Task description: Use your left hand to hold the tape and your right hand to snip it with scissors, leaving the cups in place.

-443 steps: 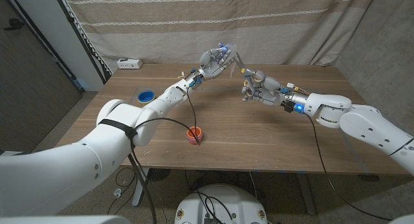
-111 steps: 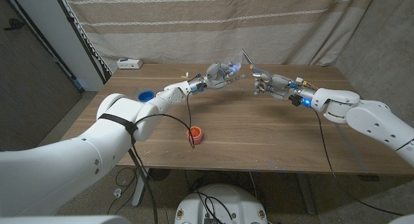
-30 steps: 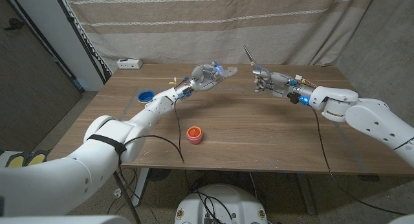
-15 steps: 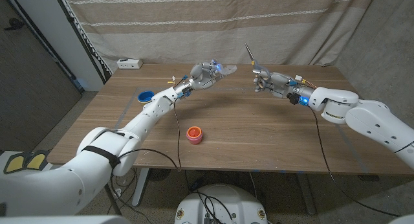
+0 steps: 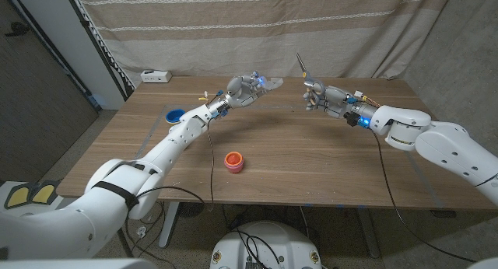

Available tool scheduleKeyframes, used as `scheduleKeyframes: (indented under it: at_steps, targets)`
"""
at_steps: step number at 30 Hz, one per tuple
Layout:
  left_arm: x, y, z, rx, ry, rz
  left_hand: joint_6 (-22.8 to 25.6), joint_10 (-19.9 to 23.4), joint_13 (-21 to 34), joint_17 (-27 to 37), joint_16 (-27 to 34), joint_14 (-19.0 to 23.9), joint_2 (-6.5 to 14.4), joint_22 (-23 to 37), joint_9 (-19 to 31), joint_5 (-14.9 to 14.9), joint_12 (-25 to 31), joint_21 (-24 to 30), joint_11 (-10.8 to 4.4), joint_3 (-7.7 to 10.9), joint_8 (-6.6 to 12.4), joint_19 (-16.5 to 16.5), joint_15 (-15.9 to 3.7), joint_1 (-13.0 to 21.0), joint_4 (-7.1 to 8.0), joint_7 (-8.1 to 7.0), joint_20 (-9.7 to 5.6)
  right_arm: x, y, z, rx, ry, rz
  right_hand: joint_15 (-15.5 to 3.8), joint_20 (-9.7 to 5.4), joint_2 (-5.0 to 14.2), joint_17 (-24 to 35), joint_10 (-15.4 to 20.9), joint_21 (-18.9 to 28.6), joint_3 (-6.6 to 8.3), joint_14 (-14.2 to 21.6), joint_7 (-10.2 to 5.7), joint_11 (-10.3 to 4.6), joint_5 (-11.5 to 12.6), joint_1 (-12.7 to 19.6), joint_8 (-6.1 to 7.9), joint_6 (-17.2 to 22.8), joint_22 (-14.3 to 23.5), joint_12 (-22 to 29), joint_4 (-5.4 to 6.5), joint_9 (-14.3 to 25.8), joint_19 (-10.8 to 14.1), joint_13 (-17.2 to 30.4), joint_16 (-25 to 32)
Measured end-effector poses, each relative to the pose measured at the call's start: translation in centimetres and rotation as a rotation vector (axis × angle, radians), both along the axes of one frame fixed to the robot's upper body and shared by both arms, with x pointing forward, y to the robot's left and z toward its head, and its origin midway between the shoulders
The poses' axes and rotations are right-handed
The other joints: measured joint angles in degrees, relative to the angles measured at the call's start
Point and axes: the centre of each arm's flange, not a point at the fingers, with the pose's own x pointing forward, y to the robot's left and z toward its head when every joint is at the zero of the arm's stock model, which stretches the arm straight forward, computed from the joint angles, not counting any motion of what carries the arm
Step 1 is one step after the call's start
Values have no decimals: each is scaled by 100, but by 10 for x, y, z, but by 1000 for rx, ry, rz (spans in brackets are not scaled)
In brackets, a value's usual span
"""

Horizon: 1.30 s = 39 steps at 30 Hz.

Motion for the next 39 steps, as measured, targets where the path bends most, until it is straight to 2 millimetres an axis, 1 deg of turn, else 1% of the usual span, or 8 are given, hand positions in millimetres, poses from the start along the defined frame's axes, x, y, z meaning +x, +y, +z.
scheduleKeyframes:
  at_steps: [6,13,17,27,33,35,38,39]
  targets:
    - [0,2,1,1,-9,15,0,0,-8,0,29,-10,4,0,-3,0,0,0,0,-27,-5,0,-10,4,17,0,0,-3,2,-1,4,0,-5,0,0,-49,14,0,-31,-79,0,-1,0,0,-110,-160,0,0,0,33,-105,0,0,0]
    - [0,3,0,9,-20,22,-1,0,-28,-25,29,-9,4,0,-30,0,0,0,0,-27,-5,0,-11,4,17,-1,0,-5,4,-4,8,4,-21,0,0,-64,14,0,-53,-141,0,-13,0,22,-245,-249,-11,1,0,95,-196,0,0,0]
    - [1,3,0,12,-28,22,22,0,-30,-25,31,-29,4,0,-31,0,0,-21,0,-27,-11,-16,9,4,17,23,-16,-5,4,-8,8,8,-27,0,0,-120,13,0,-53,-189,0,-42,0,22,-301,-301,-40,1,0,94,-239,0,0,-27]
    - [0,9,-2,18,-39,33,31,-1,-46,-24,34,-39,3,0,-16,0,0,-21,-1,-45,-28,-21,-1,3,2,31,-21,-6,6,-10,15,-2,-30,0,0,-161,13,23,-95,-270,0,-52,23,79,-434,-613,-49,1,0,109,-480,0,-110,-45]
    - [0,11,-4,19,-41,40,31,-1,-56,-22,35,-48,-23,0,-56,0,0,-21,-1,-68,-33,-21,-10,35,24,31,-21,-6,8,-11,15,-1,-26,0,0,-194,13,23,-118,-347,0,-53,23,149,-537,-849,-49,1,0,129,-682,0,-70,-86]
    - [0,12,-4,20,-41,42,31,-1,-56,-22,50,-49,-9,0,-50,0,0,-21,-1,-68,-39,-21,-11,49,24,31,-21,-6,9,-11,15,-2,-24,0,0,-205,24,23,-118,-383,0,-115,23,149,-612,-917,-110,1,0,154,-746,0,-69,-111]
    - [0,14,-5,21,-41,44,31,-1,-56,-21,51,-50,-9,0,-40,0,0,-26,-1,-69,-44,-21,-11,50,24,31,-21,-6,10,-11,16,-3,-23,-1,0,-209,57,-2,-159,-432,-1,-136,-2,149,-737,-1093,-131,2,0,204,-862,0,-69,-133]
    - [0,14,-5,21,-42,45,31,-1,-56,-21,51,-50,-5,0,-40,0,0,-44,-1,-69,-44,-21,-12,53,24,31,-21,-6,10,-11,17,-2,-23,-13,0,-214,67,-22,-178,-451,-13,-272,-22,179,-792,-1141,-268,2,0,223,-902,0,-69,-133]
